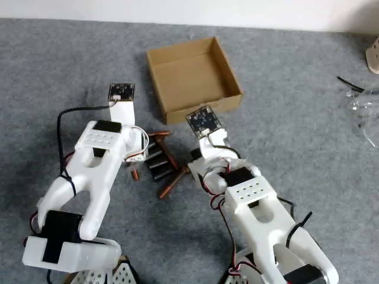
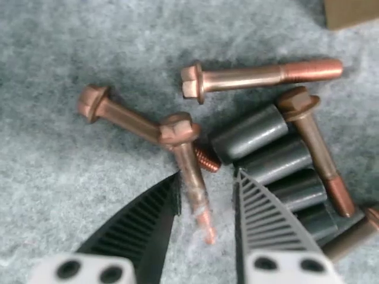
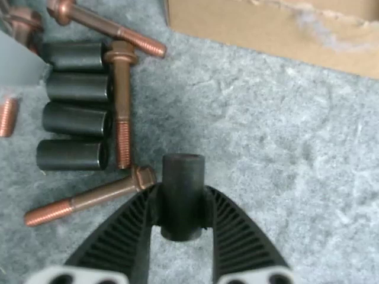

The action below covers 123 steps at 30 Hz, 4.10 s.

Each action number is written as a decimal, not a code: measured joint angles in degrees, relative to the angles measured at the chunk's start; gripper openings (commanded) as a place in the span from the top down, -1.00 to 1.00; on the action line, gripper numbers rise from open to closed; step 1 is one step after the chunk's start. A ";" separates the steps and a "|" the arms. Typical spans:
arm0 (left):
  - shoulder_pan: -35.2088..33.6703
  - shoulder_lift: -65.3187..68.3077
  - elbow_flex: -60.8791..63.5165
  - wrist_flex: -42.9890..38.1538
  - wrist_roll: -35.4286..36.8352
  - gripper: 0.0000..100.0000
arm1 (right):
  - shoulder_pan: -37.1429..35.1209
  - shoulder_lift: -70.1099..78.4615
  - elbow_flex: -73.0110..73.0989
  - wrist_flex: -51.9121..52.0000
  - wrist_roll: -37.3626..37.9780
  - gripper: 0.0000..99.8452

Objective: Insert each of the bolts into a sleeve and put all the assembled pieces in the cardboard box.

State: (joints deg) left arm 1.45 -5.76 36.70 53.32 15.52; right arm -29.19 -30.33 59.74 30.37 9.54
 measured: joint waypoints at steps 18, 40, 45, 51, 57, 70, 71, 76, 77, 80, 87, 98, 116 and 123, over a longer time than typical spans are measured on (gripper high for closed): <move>-1.49 0.00 2.20 -3.08 0.00 0.73 | 1.32 0.26 0.00 -3.43 0.00 0.99; -1.41 3.78 3.69 -8.18 0.00 0.75 | 1.58 0.44 0.00 -3.43 0.00 0.99; -1.32 3.78 3.69 -8.18 0.09 0.98 | 1.58 0.44 0.00 -3.43 0.00 0.99; -1.32 3.78 3.52 -8.18 0.09 0.99 | 1.58 0.44 0.00 -3.43 0.00 0.99; -1.32 2.46 3.69 -7.91 0.09 0.99 | 1.58 0.44 0.00 -3.43 0.00 0.99; -1.49 -38.59 29.27 -13.19 -3.43 0.99 | 1.58 0.44 0.00 -3.43 0.00 0.99; -1.49 -42.55 31.47 -13.80 -3.69 0.99 | 1.58 0.44 0.00 -3.43 0.00 0.99; -1.49 -60.84 38.59 -14.51 -4.22 0.99 | 1.58 0.44 0.00 -4.66 0.00 0.99; -1.49 -63.91 39.38 -14.51 -4.22 0.99 | 1.58 0.44 0.09 -5.98 0.00 0.99; -2.81 -72.00 41.85 -14.51 -4.22 0.99 | 1.58 0.44 1.41 -9.23 0.00 0.99; -4.40 -85.45 46.42 -14.51 -4.22 0.99 | 1.58 -4.75 6.77 -12.04 0.00 0.99; -4.48 -97.76 51.34 -14.51 -4.31 0.99 | 1.58 -34.02 20.48 -12.22 0.00 0.99; 3.43 -97.85 59.34 -34.29 -4.31 0.99 | -5.54 -68.40 35.96 -12.13 0.00 0.99; 3.52 -97.85 57.85 -35.87 0.00 0.99 | -9.41 -73.14 36.13 -12.22 0.00 0.99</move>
State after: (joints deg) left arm 4.97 -103.60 94.55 17.45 15.52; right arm -38.59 -103.47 95.87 18.15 9.54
